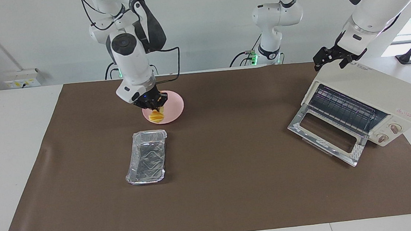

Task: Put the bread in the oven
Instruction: 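Grasp the bread and carry it to the foil tray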

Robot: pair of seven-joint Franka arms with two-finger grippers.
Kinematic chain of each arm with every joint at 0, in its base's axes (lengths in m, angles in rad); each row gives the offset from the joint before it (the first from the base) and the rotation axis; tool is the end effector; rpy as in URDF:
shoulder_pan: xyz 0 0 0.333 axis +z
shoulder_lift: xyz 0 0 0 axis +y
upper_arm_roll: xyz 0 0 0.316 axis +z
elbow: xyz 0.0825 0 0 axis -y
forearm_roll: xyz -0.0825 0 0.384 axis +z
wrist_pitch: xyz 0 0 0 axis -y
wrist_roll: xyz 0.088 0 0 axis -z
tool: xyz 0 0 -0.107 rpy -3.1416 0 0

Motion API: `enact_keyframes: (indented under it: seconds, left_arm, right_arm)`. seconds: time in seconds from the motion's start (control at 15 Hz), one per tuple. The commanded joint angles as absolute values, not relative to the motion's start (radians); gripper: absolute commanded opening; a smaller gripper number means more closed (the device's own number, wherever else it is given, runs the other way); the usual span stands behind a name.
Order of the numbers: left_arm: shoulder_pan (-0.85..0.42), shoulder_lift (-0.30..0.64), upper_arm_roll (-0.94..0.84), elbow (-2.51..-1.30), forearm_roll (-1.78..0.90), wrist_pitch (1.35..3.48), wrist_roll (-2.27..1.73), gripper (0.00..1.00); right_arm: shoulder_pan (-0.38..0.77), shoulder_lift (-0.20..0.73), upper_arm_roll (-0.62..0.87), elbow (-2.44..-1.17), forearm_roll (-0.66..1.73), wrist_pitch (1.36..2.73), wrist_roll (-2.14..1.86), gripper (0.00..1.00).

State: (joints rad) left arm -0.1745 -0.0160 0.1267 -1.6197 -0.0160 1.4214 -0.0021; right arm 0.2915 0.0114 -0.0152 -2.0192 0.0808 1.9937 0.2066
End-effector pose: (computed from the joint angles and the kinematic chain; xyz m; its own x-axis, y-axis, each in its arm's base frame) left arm 0.5304 -0.0267 0.5989 0.9822 -0.0477 -0.1814 -0.0452 -0.9988 0.0176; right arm 0.5287 0.1551 0.4416 0.9980 0.0367 -0.0521 0.0334 -0.9975 -0.0628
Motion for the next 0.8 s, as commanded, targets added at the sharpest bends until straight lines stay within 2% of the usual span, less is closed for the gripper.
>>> enact_keyframes:
  seconds: [0.0,0.2,0.47,0.6,0.73]
  left_arm:
    - [-0.175,-0.038,0.127,-1.640,0.003,1.437,0.000,1.00]
    - [-0.175,-0.038,0.127,-1.640,0.003,1.437,0.000,1.00]
    - [-0.175,-0.038,0.127,-1.640,0.003,1.437,0.000,1.00]
    - [-0.175,-0.038,0.127,-1.640,0.003,1.437,0.000,1.00]
    - [-0.175,-0.038,0.127,-1.640,0.003,1.437,-0.002,1.00]
  right_arm:
    - [0.247,0.119,-0.009,-1.910,0.107,1.974,0.135,0.00]
    - [0.230,0.216,-0.011,-1.803,0.109,1.976,0.135,0.00]
    - [0.178,0.409,-0.009,-1.582,0.109,1.945,0.133,0.00]
    - [0.164,0.468,-0.008,-1.525,0.121,1.944,0.133,0.00]
    - [0.166,0.488,-0.011,-1.520,0.185,1.956,0.133,0.00]
